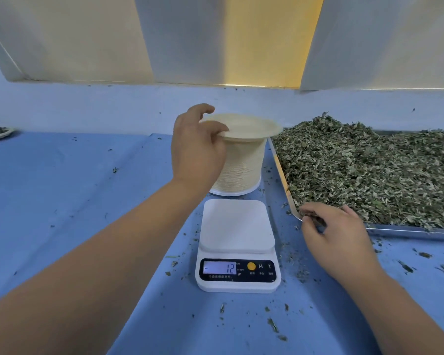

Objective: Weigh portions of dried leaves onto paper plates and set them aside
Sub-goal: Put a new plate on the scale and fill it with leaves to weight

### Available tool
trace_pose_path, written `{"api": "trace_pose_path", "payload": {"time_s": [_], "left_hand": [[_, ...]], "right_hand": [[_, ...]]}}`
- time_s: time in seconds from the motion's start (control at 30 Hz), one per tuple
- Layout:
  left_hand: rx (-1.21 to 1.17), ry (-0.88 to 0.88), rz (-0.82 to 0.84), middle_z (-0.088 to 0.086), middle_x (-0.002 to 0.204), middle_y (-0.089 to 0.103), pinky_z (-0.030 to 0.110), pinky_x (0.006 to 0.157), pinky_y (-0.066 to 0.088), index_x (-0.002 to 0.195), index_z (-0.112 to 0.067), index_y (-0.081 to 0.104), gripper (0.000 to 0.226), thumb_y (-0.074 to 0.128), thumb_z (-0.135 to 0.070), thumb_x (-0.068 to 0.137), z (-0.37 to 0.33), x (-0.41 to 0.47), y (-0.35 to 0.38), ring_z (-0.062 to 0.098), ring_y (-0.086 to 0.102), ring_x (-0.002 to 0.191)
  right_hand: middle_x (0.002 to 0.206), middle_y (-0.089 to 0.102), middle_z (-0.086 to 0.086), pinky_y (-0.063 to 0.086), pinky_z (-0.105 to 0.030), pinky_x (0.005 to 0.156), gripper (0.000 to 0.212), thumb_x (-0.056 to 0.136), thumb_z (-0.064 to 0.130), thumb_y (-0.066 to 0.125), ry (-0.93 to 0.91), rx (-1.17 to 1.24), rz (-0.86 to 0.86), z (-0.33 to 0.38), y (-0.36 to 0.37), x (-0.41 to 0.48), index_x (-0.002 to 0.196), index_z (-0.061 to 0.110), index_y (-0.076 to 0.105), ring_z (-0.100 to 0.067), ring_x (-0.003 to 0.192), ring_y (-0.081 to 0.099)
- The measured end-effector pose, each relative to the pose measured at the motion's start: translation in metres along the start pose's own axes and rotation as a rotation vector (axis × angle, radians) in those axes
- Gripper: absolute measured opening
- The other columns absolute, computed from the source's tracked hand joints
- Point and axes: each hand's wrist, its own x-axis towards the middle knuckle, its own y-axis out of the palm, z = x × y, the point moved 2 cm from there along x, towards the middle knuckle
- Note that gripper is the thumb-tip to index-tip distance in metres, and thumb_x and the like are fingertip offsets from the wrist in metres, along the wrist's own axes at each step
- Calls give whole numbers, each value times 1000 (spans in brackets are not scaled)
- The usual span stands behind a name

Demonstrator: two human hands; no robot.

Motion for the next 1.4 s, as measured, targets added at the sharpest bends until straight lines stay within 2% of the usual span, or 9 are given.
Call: {"api": "trace_pose_path", "payload": {"time_s": [0.23,0.33,0.43,0.53,0.67,0.8,1.07,1.2,1.4], "left_hand": [[-322,-149,-1,-14,102,59,18,73,48,76,-19,75,32,64,11,77,11,-63,-26,-4,57,88],[-323,-121,50,-17,100,59,16,74,47,76,-16,77,28,68,11,76,19,-84,-39,-7,57,92],[-309,-139,103,-17,101,60,14,75,46,75,-13,77,30,69,16,76,34,-99,-43,-6,57,94],[-297,-196,163,-18,107,60,13,77,47,74,-21,75,38,67,16,78,48,-106,-47,-5,58,94],[-443,-380,280,-13,124,64,8,88,49,87,-30,77,41,67,10,87,59,-110,-47,-9,63,106],[-578,-508,319,-13,127,68,12,90,53,92,-22,78,33,71,9,87,64,-111,-45,-1,68,109],[-619,-602,313,-10,131,67,24,97,55,103,-11,74,39,53,20,92,72,-114,-42,5,70,109],[-608,-662,296,-7,127,68,19,94,56,100,-15,73,43,47,19,94,76,-114,-44,5,72,104],[-665,-708,333,4,121,69,27,101,54,110,-19,73,29,47,-6,104,72,-116,-45,11,70,112]], "right_hand": [[116,63,26,33,-49,117,49,95,24,61,13,203,-45,18,-3,-8,143,28,49,33,103,42],[108,50,43,45,-41,105,63,92,41,65,16,289,-16,27,-2,-12,147,45,33,5,126,49],[106,53,47,49,-29,94,58,91,34,71,-95,302,27,39,3,-19,141,48,44,-4,119,58],[102,63,29,51,-45,98,45,92,22,70,-167,248,18,40,13,-22,135,35,63,-18,107,62],[109,71,2,56,-45,81,47,94,23,65,-101,228,77,33,21,-21,138,37,60,-20,94,63],[142,59,-3,45,-48,109,50,93,12,64,-120,191,135,33,21,-20,140,29,60,-18,139,48],[141,59,-13,38,-45,115,71,82,-9,52,-108,76,174,31,14,-18,146,22,53,-10,139,41],[147,54,-11,18,-43,124,74,83,0,51,-83,-96,168,26,13,-11,154,18,38,-29,131,49],[146,52,-8,22,-47,122,58,88,8,50,-45,-146,199,14,15,-7,146,14,46,-25,142,38]]}}
